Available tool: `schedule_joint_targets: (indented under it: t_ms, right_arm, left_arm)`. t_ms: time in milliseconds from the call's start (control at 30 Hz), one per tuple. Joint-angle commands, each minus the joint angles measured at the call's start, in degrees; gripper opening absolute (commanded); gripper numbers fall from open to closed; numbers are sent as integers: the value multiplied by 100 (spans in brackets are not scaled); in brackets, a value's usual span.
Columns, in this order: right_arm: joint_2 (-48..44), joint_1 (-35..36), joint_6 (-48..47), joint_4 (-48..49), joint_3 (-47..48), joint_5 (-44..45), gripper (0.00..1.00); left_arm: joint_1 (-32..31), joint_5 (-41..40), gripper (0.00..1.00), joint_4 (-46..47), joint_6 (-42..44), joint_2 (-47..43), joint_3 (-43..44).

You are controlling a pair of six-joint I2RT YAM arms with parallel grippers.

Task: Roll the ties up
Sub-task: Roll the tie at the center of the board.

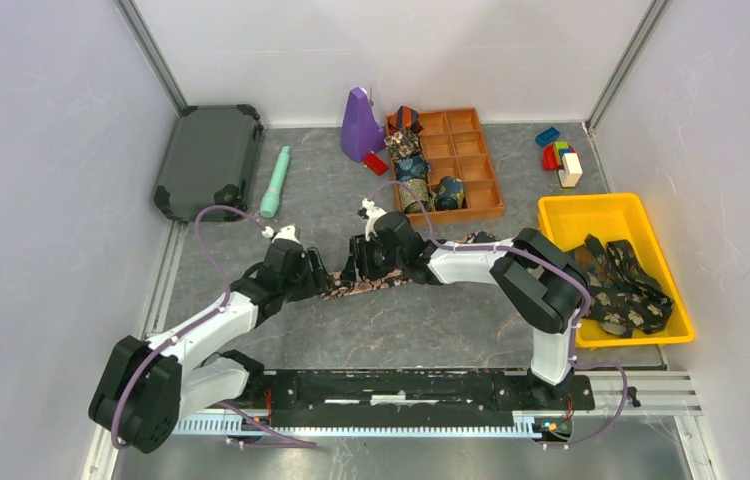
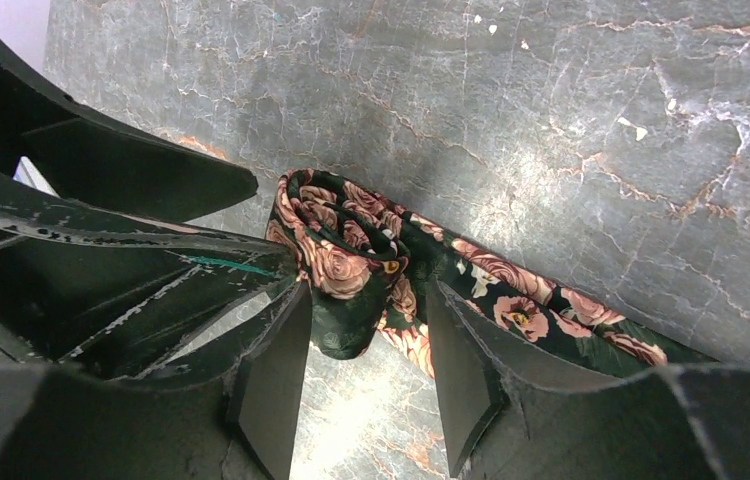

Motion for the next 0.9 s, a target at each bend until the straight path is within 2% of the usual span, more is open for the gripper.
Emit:
schedule_joint_targets:
  t_ms: [0,167,467,700,867]
  right_arm:
    - [-203,34,1,245,64,-77,53]
    - [-216,33,-6,261,52,-61,52]
    - [22,38,-64,268,59,-29,41]
    - [149,34,-171,263,73,9,35]
    - [233,25,-231,252,58,72,35]
  left_arm:
    - [22,216,71,447,-13,170,-27]
    - [23,245,70,504,-41,219,-10]
    - [22,181,70,416,-66,91,-3]
    - [27,261,76,490,51,-202,-124]
    - [27,225,77,420,111,-302,-176]
